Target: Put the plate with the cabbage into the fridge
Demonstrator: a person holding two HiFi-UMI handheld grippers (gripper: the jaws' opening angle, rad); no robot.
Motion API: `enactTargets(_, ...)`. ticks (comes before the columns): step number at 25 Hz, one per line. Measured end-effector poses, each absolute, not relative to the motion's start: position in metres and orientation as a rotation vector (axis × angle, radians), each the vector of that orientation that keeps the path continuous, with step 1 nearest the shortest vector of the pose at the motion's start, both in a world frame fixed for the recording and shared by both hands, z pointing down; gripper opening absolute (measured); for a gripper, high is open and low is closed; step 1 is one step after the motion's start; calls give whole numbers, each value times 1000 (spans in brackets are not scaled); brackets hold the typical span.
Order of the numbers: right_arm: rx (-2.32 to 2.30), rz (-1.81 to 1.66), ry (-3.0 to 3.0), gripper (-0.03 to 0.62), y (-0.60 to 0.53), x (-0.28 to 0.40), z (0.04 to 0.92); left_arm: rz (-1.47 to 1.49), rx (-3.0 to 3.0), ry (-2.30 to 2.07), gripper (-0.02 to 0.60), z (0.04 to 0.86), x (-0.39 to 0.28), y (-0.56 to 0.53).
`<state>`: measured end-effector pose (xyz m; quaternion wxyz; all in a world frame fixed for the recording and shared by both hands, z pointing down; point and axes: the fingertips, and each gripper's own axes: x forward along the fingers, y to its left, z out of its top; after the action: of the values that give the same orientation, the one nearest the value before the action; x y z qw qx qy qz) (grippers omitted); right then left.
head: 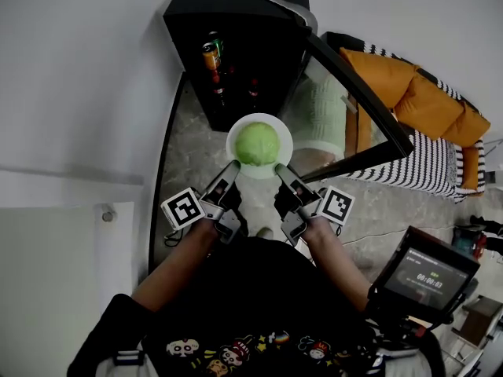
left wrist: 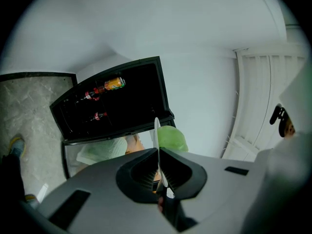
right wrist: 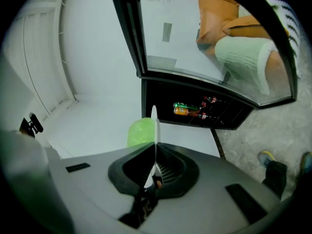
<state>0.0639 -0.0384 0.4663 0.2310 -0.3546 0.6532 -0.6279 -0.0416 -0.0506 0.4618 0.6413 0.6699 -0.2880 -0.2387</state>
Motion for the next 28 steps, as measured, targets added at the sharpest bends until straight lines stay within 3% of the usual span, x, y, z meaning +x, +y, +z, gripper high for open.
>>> enactTargets(28,-992,-1694,1781,17,-39,67,460,-500,1529,-620,11,458,-38,-55)
